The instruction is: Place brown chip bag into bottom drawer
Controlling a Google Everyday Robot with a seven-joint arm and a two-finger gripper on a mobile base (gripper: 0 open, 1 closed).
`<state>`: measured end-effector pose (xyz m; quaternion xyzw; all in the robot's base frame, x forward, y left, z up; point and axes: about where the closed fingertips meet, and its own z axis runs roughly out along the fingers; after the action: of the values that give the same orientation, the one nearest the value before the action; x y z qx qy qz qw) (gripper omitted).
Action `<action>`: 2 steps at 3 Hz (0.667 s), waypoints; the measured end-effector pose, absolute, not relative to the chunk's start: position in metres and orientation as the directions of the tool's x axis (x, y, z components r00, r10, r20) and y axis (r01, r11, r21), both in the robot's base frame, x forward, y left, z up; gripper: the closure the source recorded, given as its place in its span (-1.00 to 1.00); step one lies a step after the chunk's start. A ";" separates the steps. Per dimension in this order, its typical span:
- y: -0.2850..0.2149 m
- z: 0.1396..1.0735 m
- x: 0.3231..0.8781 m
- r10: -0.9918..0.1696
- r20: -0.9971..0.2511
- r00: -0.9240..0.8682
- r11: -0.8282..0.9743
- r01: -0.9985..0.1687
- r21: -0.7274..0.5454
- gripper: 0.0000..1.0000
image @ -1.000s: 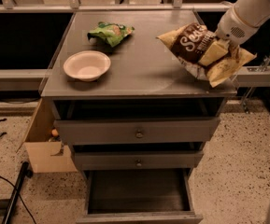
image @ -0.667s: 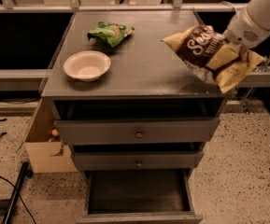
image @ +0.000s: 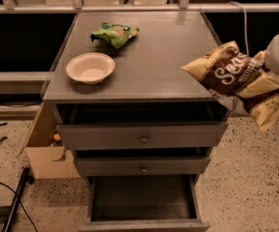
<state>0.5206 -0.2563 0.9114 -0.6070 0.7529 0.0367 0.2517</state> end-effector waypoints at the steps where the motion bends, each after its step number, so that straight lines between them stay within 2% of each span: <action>1: -0.256 0.911 0.521 -0.896 -0.423 -0.136 0.260 -0.933 -0.250 1.00; 2: -0.243 0.905 0.503 -0.904 -0.419 -0.079 0.199 -0.947 -0.252 1.00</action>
Offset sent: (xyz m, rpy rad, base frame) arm -0.0193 0.0158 -0.0097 -0.0201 -0.0103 0.0854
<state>0.5029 -0.2429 0.9053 -0.6314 0.7331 0.0428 0.2490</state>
